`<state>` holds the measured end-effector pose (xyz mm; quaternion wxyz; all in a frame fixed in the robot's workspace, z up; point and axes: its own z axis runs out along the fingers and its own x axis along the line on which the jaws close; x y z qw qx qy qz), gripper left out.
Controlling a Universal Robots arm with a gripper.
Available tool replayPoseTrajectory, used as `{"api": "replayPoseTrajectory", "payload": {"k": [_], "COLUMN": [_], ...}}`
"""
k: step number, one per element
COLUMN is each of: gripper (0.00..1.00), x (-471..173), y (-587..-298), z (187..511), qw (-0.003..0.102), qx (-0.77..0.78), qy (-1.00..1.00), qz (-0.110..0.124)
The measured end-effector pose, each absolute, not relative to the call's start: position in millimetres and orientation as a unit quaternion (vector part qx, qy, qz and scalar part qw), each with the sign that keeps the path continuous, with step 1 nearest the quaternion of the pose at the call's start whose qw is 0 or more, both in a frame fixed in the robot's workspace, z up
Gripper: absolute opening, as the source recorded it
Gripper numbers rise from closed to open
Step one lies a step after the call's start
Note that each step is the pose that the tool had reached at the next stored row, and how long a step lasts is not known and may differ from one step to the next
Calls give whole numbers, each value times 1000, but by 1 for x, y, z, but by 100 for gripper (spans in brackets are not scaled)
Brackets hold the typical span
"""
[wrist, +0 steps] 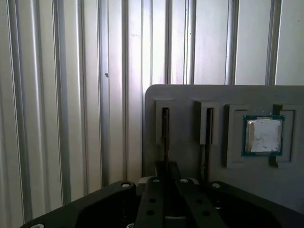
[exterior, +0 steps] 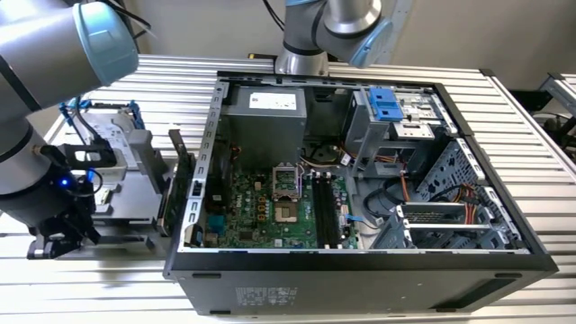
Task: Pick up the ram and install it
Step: 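Pick up the ram and move it above insertion slot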
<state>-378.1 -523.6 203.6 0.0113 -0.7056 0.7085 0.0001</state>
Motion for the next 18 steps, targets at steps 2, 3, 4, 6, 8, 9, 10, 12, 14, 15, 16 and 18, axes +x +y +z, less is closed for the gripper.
{"api": "replayPoseTrajectory", "payload": {"k": [2,3,4,6,8,9,10,12,14,15,16,18], "gripper": [0,0,0,0,0,0,0,0,0,0,0,0], "x": [-378,-378,-378,-378,-378,-378,-378,-378,-378,-378,-378,-378], "y": [-524,-524,-524,-524,-524,-524,-524,-524,-524,-524,-524,-524], "z": [213,217,222,231,240,245,249,258,267,272,276,286], "qw": [11,11,11,11,11,11,11,11,11,11,11,11], "qx": [-706,-706,-706,-706,-706,-706,-706,-706,-706,-706,-706,-706], "qy": [708,709,709,709,708,708,708,708,708,708,708,708], "qz": [0,0,0,0,0,0,0,0,0,0,0,0]}}
